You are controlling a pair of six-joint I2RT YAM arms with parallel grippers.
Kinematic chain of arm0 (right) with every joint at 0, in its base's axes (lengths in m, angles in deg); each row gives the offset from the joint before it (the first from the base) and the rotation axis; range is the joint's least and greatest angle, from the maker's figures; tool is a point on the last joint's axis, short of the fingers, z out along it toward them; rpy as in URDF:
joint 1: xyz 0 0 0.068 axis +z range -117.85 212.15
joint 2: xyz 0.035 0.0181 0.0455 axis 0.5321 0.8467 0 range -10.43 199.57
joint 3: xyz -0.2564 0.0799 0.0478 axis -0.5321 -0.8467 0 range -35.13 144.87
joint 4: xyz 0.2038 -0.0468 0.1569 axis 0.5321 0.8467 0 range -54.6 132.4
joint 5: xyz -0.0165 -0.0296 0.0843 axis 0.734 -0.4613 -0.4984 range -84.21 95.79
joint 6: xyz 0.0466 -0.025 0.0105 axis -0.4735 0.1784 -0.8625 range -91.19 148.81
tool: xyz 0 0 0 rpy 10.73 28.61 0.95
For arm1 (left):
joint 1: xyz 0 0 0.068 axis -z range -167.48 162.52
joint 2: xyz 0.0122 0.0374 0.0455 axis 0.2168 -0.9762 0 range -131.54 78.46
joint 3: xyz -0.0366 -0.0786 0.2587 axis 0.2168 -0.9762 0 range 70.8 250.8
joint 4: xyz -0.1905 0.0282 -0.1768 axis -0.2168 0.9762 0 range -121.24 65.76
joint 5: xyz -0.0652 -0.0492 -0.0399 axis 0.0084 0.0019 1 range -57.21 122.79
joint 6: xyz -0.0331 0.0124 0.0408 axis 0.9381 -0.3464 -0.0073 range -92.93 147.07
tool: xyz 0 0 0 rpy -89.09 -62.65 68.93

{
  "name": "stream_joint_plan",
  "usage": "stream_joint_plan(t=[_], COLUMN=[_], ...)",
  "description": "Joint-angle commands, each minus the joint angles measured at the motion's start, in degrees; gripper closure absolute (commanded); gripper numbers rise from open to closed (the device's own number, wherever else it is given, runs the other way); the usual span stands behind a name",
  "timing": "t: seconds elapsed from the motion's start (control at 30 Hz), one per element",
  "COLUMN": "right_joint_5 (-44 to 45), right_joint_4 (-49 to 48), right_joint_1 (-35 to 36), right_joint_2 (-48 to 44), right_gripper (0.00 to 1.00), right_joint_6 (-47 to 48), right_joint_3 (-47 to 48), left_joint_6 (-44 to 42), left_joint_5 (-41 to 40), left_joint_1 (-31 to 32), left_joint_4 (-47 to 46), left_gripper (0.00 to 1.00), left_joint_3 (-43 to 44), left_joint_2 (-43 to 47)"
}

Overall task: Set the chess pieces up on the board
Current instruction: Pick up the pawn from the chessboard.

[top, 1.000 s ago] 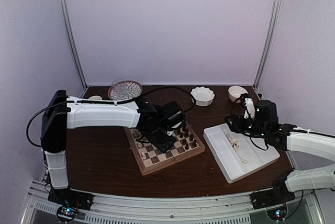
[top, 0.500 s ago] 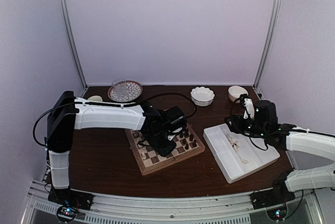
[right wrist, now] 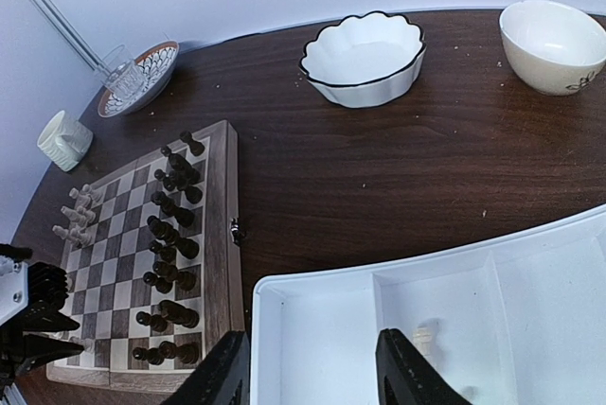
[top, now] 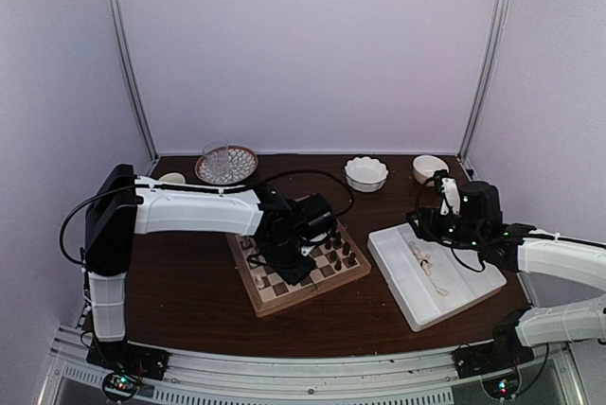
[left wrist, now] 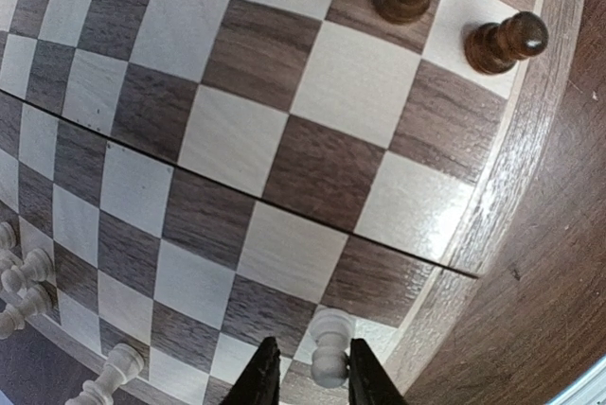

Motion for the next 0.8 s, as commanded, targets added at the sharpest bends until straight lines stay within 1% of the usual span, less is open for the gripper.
stream_joint_plan(t=[0.0,0.03,0.17,0.2,0.4,0.63,0.77], right_joint_5=[0.8,0.8,0.8,0.8,0.8,0.6,0.7], right_joint_4=[-1.0,-1.0,-1.0,-1.0,-1.0,-1.1,-1.1], right_joint_1=[0.4,0.4,0.4,0.4,0.4,0.4,0.4], right_joint_2=[0.1,0.1,0.1,0.1,0.0,-0.1,-0.1], right_gripper=[0.51,0.51,0.51,0.51,0.51,0.51,0.51], right_joint_6=[0.7,0.7,0.7,0.7,0.6,0.6,0.6], right_joint_3=[-0.2,-0.1,-0.1,-0.1,-0.2,-0.3,-0.2], left_joint_6=[-0.6,-0.6,-0.6,-0.7,-0.8,-1.6,-1.9], left_joint_5=[0.3,0.4,0.6,0.6,-1.0,-0.8,-2.6], left_joint_1=[-0.5,-0.5,-0.5,-0.5,-0.9,-4.4,-6.0], left_joint_4=[1.0,1.0,1.0,1.0,1.8,2.1,3.6], left_gripper=[0.75,0.77,0.92,0.94,0.94,0.94,0.94], left_joint_3=[1.7,1.7,1.8,1.9,1.9,1.8,2.3], left_joint_2=[0.1,0.3,0.4,0.5,1.4,3.3,3.8])
